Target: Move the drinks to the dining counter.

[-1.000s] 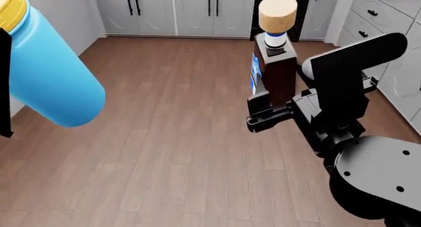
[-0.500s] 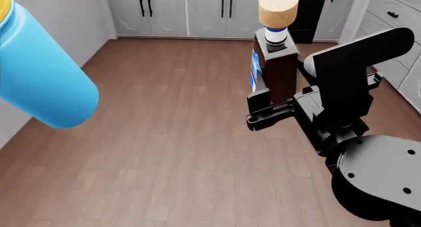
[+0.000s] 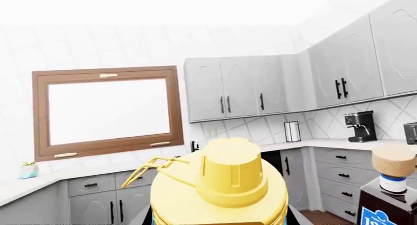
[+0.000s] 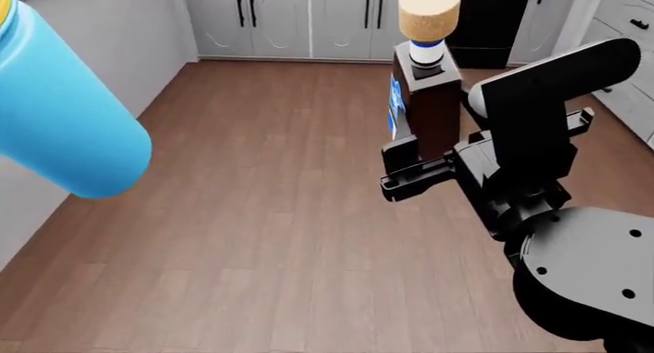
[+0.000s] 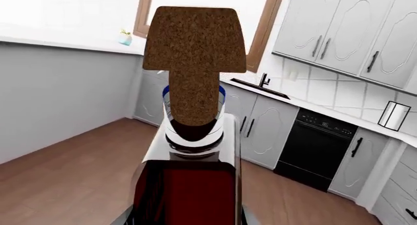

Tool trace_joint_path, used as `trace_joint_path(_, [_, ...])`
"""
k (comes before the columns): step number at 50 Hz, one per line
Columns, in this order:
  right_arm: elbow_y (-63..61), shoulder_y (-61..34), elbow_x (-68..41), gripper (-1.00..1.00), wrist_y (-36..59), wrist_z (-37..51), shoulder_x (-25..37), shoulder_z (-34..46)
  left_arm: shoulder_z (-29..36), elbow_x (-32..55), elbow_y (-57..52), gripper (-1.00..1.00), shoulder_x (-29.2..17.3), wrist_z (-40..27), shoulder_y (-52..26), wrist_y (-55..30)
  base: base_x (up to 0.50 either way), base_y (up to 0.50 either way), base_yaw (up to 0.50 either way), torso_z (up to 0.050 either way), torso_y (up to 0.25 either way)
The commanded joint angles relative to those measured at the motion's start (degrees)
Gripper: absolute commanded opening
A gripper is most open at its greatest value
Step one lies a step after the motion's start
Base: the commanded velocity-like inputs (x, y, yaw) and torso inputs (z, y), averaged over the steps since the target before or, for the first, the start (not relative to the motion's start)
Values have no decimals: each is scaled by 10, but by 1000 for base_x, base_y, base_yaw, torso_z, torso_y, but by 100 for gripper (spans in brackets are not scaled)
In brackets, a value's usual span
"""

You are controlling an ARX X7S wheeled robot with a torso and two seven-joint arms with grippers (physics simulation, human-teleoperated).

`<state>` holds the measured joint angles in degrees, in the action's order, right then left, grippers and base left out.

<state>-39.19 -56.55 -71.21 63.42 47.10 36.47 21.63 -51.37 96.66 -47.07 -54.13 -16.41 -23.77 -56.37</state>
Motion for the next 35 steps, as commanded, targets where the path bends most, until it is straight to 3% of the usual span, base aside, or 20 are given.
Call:
trace_joint_path(1, [-2,-11,36,-100,8,-2,0,-11,-2,11,4,-100,-2,-17,-6,7,-498,-49,0,10,11])
trace_joint_path(35, [-1,-6,45,-100,-3,-5,6,-1,-24,11,0,-100,6,-10,11,3,-498,-50,0,1,2])
